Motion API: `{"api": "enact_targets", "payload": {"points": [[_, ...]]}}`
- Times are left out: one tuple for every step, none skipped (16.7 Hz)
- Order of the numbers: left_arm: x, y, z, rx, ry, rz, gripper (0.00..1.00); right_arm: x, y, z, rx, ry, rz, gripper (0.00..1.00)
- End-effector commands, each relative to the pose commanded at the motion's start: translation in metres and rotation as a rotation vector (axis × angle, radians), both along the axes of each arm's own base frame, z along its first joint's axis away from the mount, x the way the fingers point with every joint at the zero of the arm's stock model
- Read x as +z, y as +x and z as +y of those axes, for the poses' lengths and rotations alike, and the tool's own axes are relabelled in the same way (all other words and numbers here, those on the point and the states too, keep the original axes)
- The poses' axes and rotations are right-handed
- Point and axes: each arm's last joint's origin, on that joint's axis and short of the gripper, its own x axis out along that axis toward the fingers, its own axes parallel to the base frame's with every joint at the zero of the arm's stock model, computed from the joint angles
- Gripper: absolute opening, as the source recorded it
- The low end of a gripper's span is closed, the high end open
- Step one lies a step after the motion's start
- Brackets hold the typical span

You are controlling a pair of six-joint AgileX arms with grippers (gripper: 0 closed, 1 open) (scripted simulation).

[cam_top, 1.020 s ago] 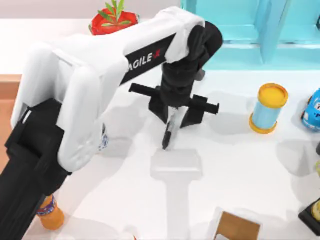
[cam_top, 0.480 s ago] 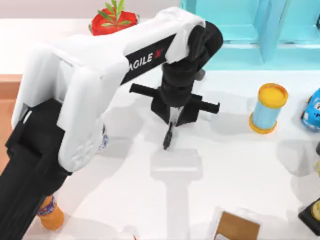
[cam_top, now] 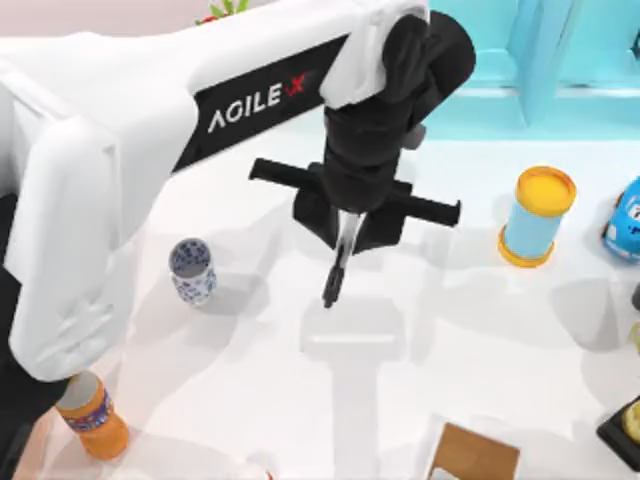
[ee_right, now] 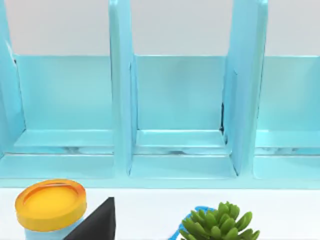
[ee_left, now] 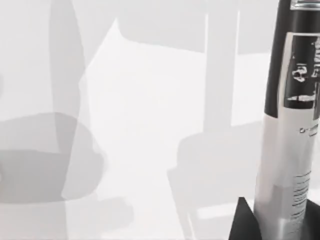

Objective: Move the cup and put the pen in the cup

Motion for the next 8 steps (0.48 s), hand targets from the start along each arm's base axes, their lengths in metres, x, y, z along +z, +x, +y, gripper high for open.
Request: {"api": "enact_targets", "payload": {"points": [[0.009,-0.010,0.001,0.000,-0.001,0.000,0.00,0.000,0.000,0.000,0.000,0.000,0.000,1.00],[0.015,-0.020,0.002,0.000,0.003,0.004,0.00,0.000,0.000,0.000,0.000,0.000,0.000,1.00],[0.019,-0.028,0.002,-0.001,0.008,0.009,0.00,0.000,0.000,0.000,0.000,0.000,0.000,1.00],[0.021,-0.034,0.002,-0.001,0.013,0.014,0.00,0.000,0.000,0.000,0.000,0.000,0.000,1.00],[0.022,-0.036,0.002,-0.001,0.015,0.015,0.00,0.000,0.000,0.000,0.000,0.000,0.000,1.00],[0.022,-0.036,0.002,-0.001,0.015,0.015,0.00,0.000,0.000,0.000,0.000,0.000,0.000,1.00],[0.022,-0.036,0.002,-0.001,0.015,0.015,0.00,0.000,0.000,0.000,0.000,0.000,0.000,1.00],[0.021,-0.033,0.003,0.002,0.013,0.014,0.00,0.000,0.000,0.000,0.000,0.000,0.000,1.00]]}}
